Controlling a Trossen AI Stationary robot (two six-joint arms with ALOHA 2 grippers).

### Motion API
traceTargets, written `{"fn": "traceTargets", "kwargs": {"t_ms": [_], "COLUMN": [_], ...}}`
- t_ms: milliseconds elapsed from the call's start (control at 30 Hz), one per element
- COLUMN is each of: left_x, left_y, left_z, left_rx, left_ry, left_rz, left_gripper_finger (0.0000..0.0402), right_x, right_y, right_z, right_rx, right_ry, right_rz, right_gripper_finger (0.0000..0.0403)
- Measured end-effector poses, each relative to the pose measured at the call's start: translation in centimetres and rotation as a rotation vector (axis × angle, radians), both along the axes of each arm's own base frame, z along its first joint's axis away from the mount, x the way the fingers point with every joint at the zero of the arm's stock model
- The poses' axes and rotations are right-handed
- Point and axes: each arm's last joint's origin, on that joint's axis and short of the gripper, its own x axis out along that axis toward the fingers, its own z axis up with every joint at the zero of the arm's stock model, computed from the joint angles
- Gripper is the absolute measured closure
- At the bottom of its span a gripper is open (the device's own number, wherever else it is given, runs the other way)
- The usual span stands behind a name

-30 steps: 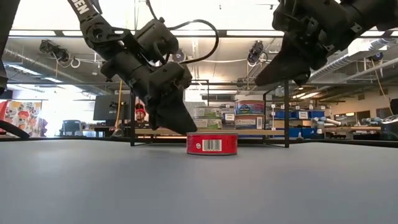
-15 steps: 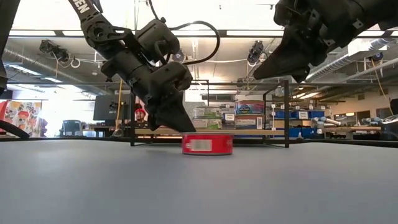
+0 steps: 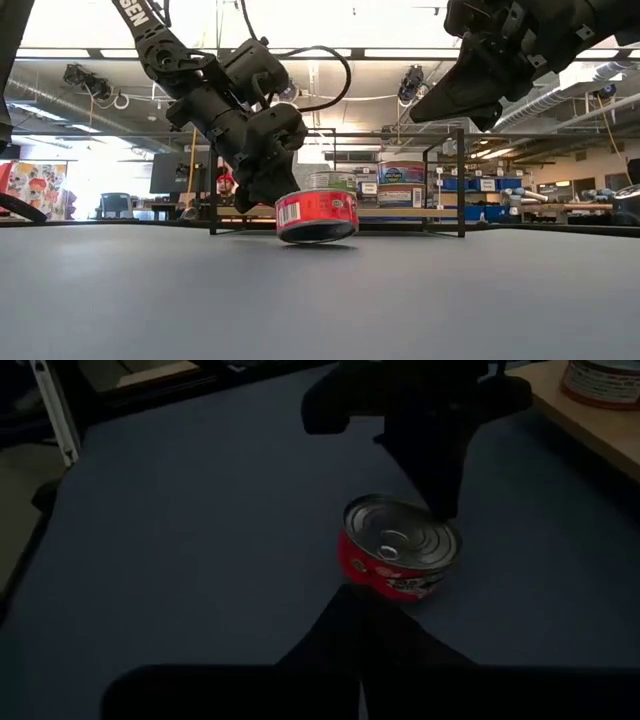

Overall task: Stack canned seafood by type on shelf
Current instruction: Stack the red tuna can on top of the red tuna can on the shelf

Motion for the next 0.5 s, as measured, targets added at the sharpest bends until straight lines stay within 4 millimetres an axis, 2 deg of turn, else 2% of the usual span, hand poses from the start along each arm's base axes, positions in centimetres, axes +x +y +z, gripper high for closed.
{"fn": "traceTargets", "kwargs": {"t_ms": [500], "left_x": [-0.09], "left_y": [0.37], "left_z": [-0.12], "left_rx": [0.040], "left_ry": [0.003], "left_rz": [-0.028], "left_gripper_finger": [0.0401], "right_x": [0.11], "right_y": [0.09], "right_z": [0.19], "right_rx": [0.018], "right_ry": [-0.024], "right_rz": [-0.003], "right_gripper_finger": [0.0398]}}
